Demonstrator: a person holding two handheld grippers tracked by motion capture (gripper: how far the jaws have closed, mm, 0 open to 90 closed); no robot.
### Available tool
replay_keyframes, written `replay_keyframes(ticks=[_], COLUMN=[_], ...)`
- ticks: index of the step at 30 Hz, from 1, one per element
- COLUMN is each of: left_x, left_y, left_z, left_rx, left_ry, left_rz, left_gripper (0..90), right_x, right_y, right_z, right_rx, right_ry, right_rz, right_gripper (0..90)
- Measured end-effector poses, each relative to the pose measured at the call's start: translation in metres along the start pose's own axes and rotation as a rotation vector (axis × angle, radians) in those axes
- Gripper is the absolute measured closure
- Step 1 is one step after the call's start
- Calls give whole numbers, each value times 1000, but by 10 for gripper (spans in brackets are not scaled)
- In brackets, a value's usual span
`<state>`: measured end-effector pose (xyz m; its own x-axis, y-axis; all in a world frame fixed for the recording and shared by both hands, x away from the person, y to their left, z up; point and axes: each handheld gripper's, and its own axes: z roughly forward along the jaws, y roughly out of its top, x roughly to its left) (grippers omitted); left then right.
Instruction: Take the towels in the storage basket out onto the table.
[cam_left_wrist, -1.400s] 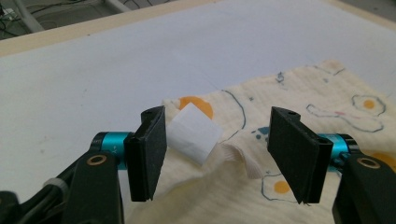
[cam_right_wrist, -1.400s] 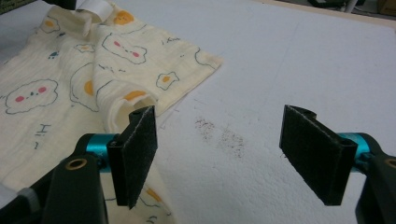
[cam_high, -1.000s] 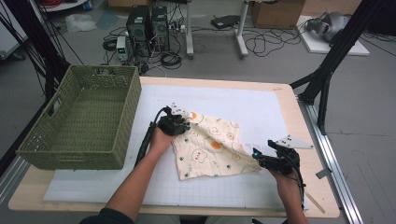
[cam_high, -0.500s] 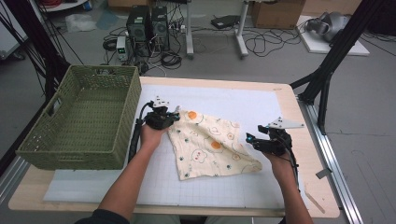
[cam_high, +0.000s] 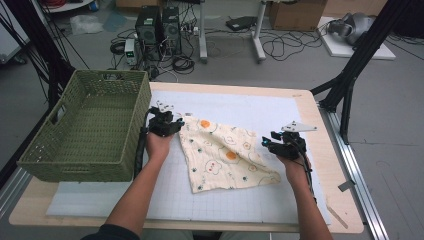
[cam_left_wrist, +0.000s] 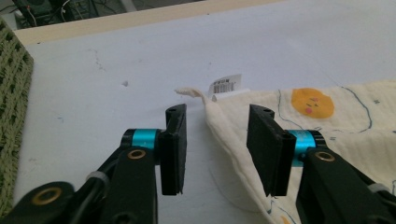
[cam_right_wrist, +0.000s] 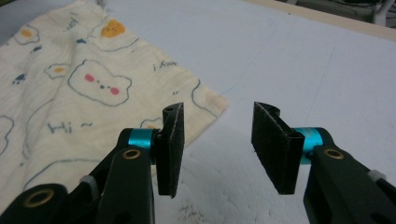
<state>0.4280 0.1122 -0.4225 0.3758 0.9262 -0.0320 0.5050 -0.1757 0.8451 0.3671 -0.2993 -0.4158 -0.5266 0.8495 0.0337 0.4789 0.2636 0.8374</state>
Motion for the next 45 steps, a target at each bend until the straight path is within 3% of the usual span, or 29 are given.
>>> replay_keyframes(ticks=[2,5,9,14,16,18,20,22,23,30,34,37,40,45], left_x=[1,-1,-3,-5,-6,-6,-6,-7,-7,-12,-18,-25,-31,-42], left_y=[-1,-1,0,2,1,-2,-5,-8,-9,-12,-13,-18,-23,-26], left_z=[0,-1,-4,-7,-8,-9,-10,-11,-11,-10,-8,-8,-7,-3], left_rx=[3,8,-4,-29,-35,-26,-24,-24,-21,-5,13,6,32,66], left_ry=[-21,-54,-97,-139,-147,-161,-164,-174,-174,-197,-229,-236,-258,-274], left_rz=[-9,-6,-6,9,10,8,14,10,17,23,25,30,49,78], left_gripper=[567,556,549,544,542,542,542,542,542,515,466,435,405,386], right_x=[0,6,13,19,19,15,14,17,17,3,-11,-13,-10,-1], right_y=[1,7,18,24,20,20,20,21,22,23,24,26,27,27], right_z=[7,23,51,78,84,84,83,83,83,73,61,56,54,36], right_rx=[9,43,94,169,194,185,189,197,198,176,140,122,114,51], right_ry=[12,24,-10,-10,14,45,90,100,93,-12,-115,-198,-172,-110], right_rz=[8,-20,-65,-99,-83,-57,-75,-121,-141,-108,-55,-59,-67,-83], right_gripper=[553,537,503,508,515,656,829,881,882,884,884,871,780,656])
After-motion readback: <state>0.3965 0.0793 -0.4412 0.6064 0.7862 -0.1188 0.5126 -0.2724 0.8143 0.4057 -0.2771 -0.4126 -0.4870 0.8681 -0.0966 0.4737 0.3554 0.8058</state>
